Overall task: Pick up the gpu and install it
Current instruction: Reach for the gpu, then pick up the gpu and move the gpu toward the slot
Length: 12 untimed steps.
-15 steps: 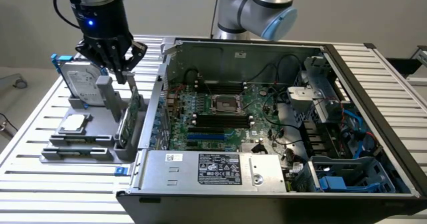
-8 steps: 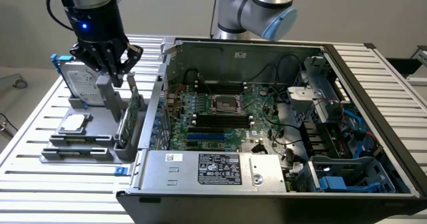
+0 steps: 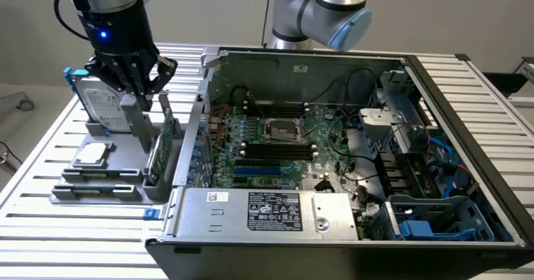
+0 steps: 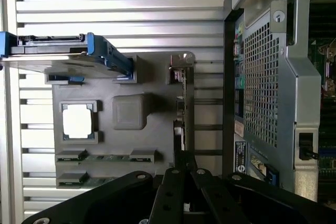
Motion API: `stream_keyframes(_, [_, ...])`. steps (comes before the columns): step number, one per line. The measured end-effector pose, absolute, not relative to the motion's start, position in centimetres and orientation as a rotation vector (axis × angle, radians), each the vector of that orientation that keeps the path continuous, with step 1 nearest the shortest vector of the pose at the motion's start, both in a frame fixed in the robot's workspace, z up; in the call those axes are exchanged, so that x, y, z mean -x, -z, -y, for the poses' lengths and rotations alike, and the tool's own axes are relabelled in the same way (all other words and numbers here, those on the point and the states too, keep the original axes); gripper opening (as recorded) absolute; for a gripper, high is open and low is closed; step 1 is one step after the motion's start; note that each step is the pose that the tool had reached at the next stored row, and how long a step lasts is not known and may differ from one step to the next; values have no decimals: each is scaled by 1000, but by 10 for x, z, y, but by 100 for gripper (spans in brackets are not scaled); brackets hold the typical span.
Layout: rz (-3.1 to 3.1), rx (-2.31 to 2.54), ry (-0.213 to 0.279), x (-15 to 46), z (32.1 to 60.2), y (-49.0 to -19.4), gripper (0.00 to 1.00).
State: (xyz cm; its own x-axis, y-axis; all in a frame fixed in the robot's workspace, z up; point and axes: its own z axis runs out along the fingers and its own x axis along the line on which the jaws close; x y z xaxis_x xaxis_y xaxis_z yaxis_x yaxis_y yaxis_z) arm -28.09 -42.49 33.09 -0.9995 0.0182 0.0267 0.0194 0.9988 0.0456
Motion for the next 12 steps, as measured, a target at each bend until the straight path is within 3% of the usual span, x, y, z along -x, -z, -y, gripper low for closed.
stream_keyframes(9, [3114,29,71,281,425,-331,11])
stream_keyframes(11, [3114,29,71,281,425,-331,12])
stream_keyframes(12, [3114,29,72,281,425,-331,17])
